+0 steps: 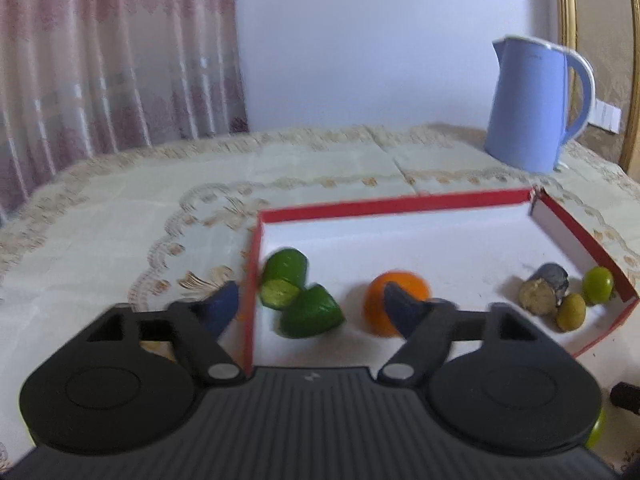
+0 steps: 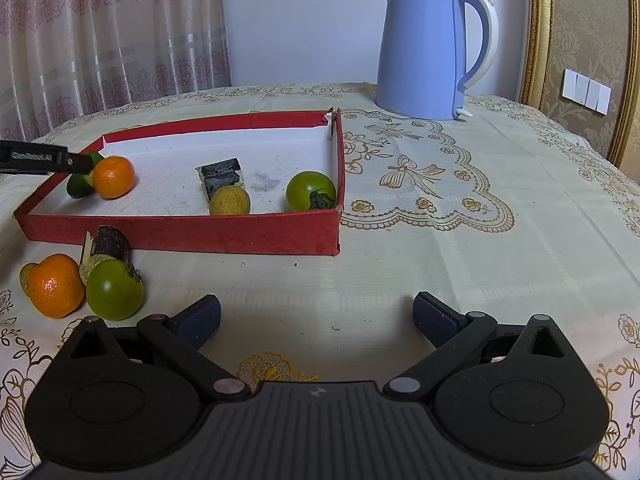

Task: Organize fruits
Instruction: 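Carry the green lime chunk into the red box and open the left gripper, then move the left gripper toward the small brownish-yellow fruit on the table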

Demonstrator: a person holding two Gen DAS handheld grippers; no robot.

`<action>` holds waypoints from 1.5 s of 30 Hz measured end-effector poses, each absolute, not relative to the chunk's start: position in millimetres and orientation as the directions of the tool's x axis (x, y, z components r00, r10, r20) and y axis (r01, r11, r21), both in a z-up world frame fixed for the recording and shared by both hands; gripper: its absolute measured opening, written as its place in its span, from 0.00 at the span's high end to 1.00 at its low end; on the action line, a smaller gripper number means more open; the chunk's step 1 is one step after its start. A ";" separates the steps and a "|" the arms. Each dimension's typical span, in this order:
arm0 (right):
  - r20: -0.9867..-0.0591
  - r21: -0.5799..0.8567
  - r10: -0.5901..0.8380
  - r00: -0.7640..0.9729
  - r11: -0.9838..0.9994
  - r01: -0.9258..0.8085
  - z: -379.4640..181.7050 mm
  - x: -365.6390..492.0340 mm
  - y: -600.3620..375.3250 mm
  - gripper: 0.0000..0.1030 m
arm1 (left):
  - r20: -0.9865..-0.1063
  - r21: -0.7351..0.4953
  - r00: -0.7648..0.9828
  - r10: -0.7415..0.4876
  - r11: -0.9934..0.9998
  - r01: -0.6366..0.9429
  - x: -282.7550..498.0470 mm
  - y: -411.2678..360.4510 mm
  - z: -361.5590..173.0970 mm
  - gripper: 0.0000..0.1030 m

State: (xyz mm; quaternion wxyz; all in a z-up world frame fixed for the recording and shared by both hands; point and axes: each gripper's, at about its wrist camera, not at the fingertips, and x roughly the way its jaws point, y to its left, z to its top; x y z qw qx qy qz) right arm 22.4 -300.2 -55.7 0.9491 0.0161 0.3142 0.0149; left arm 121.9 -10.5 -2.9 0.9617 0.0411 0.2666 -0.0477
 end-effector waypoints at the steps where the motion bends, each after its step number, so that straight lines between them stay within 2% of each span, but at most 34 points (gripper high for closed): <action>1: -0.596 0.040 0.038 0.802 0.999 -0.018 -55.7 22.3 -300.0 0.00 | -0.503 0.066 0.862 -0.064 0.991 0.112 117.4 -9.9 -0.6 0.21; 5: -0.596 0.040 0.038 0.802 0.999 -0.018 -55.8 22.5 -300.2 0.00 | -0.467 0.109 0.884 -0.022 0.991 0.082 105.7 -5.6 5.4 0.17; 14: -0.596 0.039 0.038 0.802 0.999 -0.018 -55.9 22.6 -300.2 0.00 | -0.457 0.099 0.889 -0.009 0.993 0.061 81.3 3.5 10.3 0.10; 26: -0.596 0.039 0.038 0.802 0.999 -0.018 -55.9 22.5 -300.1 0.00 | -0.466 0.074 0.881 -0.075 0.990 0.123 33.6 7.3 8.9 0.03; 35: -0.596 0.039 0.038 0.802 0.999 -0.018 -56.0 22.6 -299.9 0.00 | -0.504 0.070 0.857 -0.111 0.983 0.168 12.3 4.4 -2.7 0.03; 45: -0.596 0.039 0.038 0.802 0.999 -0.018 -56.0 22.4 -299.7 0.00 | -0.516 0.138 0.844 -0.145 0.959 0.249 5.6 -13.1 -13.5 0.03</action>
